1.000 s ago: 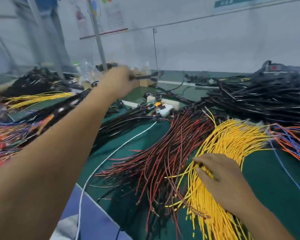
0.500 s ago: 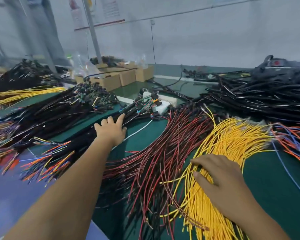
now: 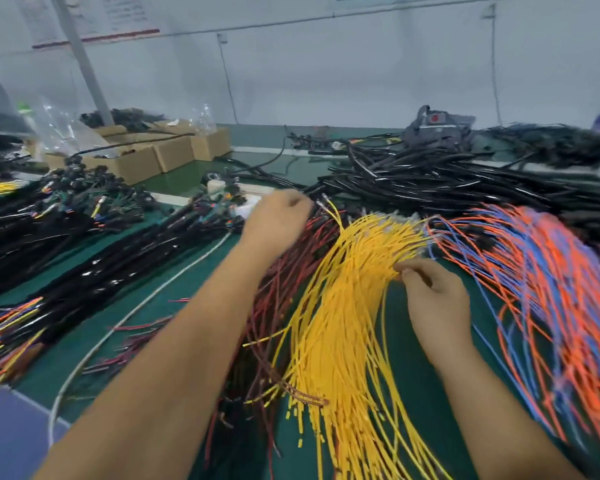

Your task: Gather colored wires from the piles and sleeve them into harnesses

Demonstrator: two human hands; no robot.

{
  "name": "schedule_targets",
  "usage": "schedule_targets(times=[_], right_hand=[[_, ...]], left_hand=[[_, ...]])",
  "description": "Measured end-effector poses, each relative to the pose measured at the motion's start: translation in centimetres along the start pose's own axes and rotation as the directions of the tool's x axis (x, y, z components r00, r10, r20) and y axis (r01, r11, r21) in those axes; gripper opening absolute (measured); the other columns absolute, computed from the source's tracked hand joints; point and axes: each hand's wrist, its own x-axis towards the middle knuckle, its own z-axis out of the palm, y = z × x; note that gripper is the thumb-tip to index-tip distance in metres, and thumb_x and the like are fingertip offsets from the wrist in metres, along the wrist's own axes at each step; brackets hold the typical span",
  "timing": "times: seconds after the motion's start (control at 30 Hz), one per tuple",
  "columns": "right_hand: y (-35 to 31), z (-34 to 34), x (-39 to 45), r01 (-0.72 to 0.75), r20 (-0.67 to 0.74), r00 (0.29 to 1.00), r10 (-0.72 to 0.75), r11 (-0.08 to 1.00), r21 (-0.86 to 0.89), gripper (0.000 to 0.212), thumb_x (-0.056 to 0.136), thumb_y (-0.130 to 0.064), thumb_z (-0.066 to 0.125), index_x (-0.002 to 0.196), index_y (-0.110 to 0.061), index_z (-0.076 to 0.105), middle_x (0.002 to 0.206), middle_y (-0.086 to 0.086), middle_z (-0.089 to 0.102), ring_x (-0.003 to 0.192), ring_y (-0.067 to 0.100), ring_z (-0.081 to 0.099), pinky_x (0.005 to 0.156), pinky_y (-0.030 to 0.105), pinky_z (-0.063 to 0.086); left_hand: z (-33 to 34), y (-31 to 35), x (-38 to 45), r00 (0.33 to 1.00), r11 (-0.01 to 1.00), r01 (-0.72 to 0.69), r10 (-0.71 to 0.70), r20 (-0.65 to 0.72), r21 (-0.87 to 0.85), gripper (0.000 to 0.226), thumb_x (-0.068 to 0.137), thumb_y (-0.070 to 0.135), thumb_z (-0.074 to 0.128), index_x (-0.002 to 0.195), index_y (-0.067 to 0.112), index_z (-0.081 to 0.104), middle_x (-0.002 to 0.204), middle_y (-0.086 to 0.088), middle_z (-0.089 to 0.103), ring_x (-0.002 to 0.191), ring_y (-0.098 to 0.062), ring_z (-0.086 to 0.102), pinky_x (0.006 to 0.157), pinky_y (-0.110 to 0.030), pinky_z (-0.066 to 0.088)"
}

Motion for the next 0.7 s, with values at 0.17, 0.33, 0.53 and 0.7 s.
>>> schedule_targets(times=[0.17,0.33,0.53,0.7], right_hand=[[0.4,0.2,0.6,-0.078,-0.028,0.997,0.075,0.989,-0.126,0.018,0.087,-0.015,0.054,0.075,-0.022,0.066,0.069,-0.005,0.064,0.064,0.006,0.055,0.056,0.023,0.04],[0.8,0.7,0.6,-0.009,0.038,0.999,0.02,0.958,-0.288,0.018,0.088,-0.02,0.054,0.075,-0.019,0.065,0.073,-0.006,0.064,0.07,0.014,0.057,0.066,0.035,0.047],[0.9,1.1,1.0,0.04,0.072,0.997,-0.015,0.931,-0.362,0.02,0.09,-0.023,0.053,0.085,-0.018,0.072,0.087,-0.001,0.068,0.088,0.025,0.058,0.079,0.041,0.049],[0.6,0.9,0.7,0.039,0.088,0.996,-0.007,0.928,-0.37,0.022,0.092,-0.021,0.05,0.086,-0.017,0.071,0.091,-0.002,0.067,0.094,0.025,0.056,0.086,0.043,0.047]], left_hand=[[8.4,5.1,-0.5,0.98,0.995,-0.101,0.103,0.169,-0.021,0.026,0.093,0.033,0.047,0.111,0.031,0.066,0.131,0.002,0.058,0.124,-0.023,0.049,0.104,-0.042,0.037],[11.8,3.1,-1.0,0.962,0.963,0.001,-0.074,0.261,0.268,0.042,0.092,0.032,0.045,0.134,0.034,0.048,0.157,-0.006,0.023,0.145,-0.031,0.015,0.117,-0.048,0.008],[5.9,2.3,2.4,0.997,0.985,0.067,-0.062,0.04,-0.159,0.026,0.089,0.026,0.052,0.1,0.018,0.074,0.106,-0.004,0.071,0.097,-0.024,0.062,0.087,-0.034,0.048],[3.9,-3.8,2.4,0.972,0.944,0.23,-0.236,-0.004,0.236,0.035,0.09,0.035,0.053,0.122,0.024,0.061,0.127,-0.009,0.06,0.117,-0.034,0.051,0.098,-0.046,0.044]])
